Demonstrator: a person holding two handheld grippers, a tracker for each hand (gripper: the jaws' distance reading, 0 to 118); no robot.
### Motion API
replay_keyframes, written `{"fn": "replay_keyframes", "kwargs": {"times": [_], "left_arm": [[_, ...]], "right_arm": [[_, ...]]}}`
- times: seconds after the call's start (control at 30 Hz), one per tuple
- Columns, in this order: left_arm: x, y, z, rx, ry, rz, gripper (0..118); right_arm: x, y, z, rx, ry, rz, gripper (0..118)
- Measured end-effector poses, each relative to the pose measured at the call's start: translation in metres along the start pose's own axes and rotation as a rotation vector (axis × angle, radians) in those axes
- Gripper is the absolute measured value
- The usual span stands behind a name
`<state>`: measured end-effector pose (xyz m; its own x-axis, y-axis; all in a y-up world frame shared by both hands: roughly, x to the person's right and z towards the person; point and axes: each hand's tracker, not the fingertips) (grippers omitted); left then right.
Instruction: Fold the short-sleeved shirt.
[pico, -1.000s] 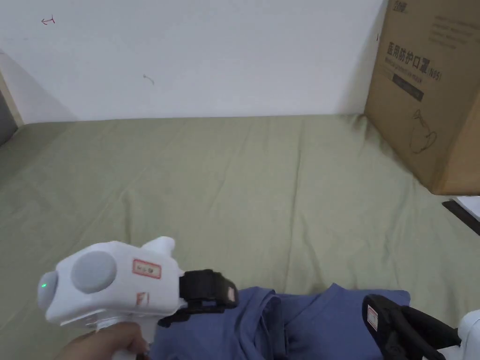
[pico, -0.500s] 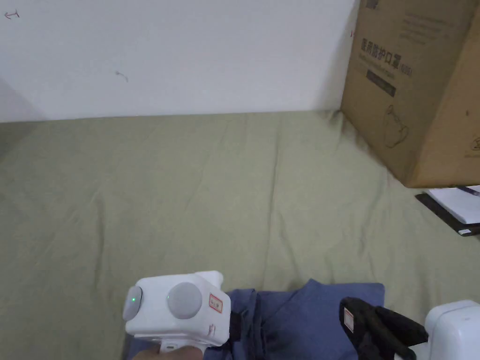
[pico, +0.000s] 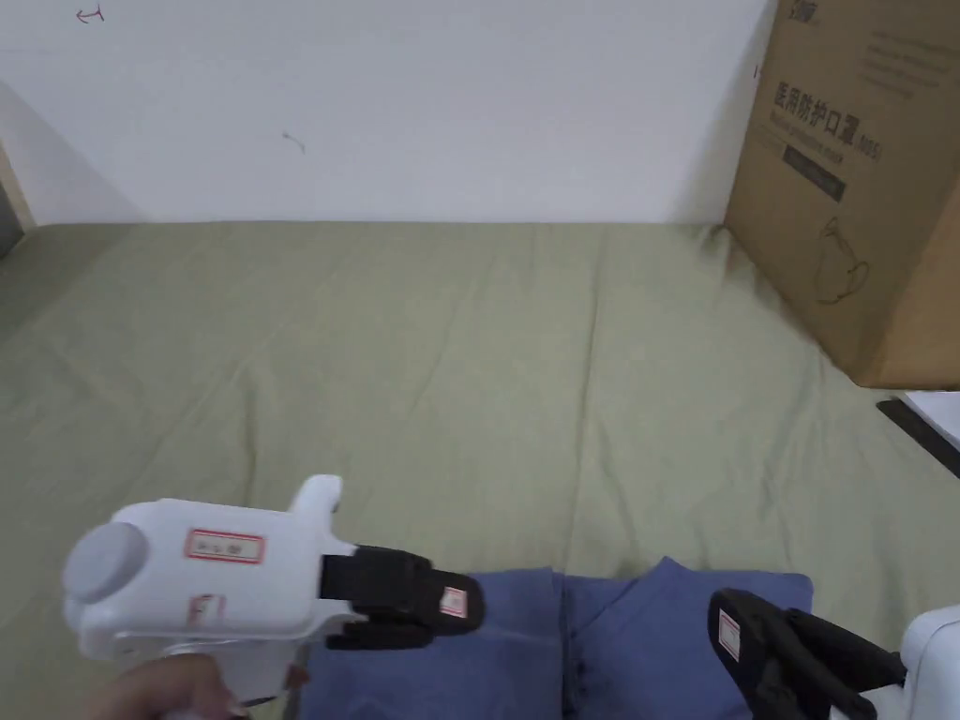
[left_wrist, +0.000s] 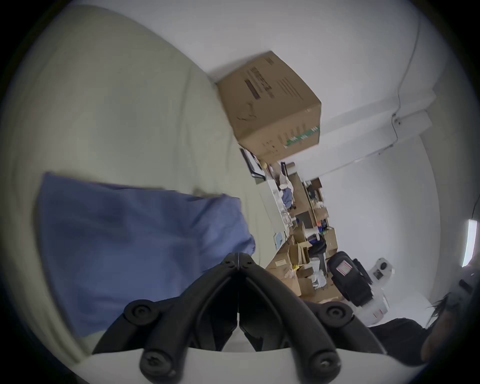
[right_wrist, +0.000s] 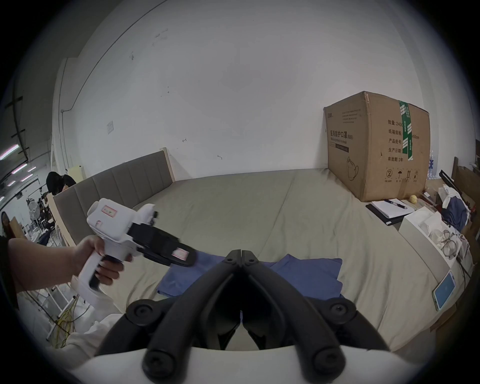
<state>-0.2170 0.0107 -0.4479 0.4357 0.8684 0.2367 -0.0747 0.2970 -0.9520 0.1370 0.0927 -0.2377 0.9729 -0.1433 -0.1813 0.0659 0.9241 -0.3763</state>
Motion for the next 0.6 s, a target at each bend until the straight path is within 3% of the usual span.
{"fn": "replay_keyframes", "kwargs": {"times": [0.07, 0.1, 0.13, 0.17, 0.2, 0.4, 0.5, 0.6], "left_arm": [[-0.020, -0.004, 0.022, 0.024, 0.005, 0.069, 2], [-0.034, -0.006, 0.033, 0.036, 0.001, 0.096, 12], [-0.045, -0.007, 0.040, 0.039, -0.006, 0.117, 37], [-0.056, -0.009, 0.046, 0.036, 0.008, 0.127, 86], [-0.065, -0.011, 0.046, 0.031, 0.015, 0.136, 116], [-0.117, 0.000, 0.034, 0.017, -0.042, 0.242, 118], [-0.141, -0.003, -0.001, -0.077, -0.217, 0.363, 118], [-0.143, -0.001, -0.024, -0.038, -0.398, 0.368, 118]], "right_arm": [[-0.003, -0.001, -0.006, -0.016, 0.005, -0.002, 0], [-0.005, -0.002, -0.009, -0.022, 0.009, -0.001, 0], [-0.006, -0.002, -0.011, -0.027, 0.012, 0.001, 0], [-0.009, -0.003, -0.014, -0.033, 0.015, 0.006, 0], [-0.012, -0.003, -0.017, -0.040, 0.018, 0.013, 0], [-0.025, -0.007, -0.035, -0.085, 0.036, 0.060, 0], [-0.030, -0.009, -0.043, -0.107, 0.042, 0.069, 0], [-0.032, -0.011, -0.048, -0.133, 0.062, 0.054, 0]]}}
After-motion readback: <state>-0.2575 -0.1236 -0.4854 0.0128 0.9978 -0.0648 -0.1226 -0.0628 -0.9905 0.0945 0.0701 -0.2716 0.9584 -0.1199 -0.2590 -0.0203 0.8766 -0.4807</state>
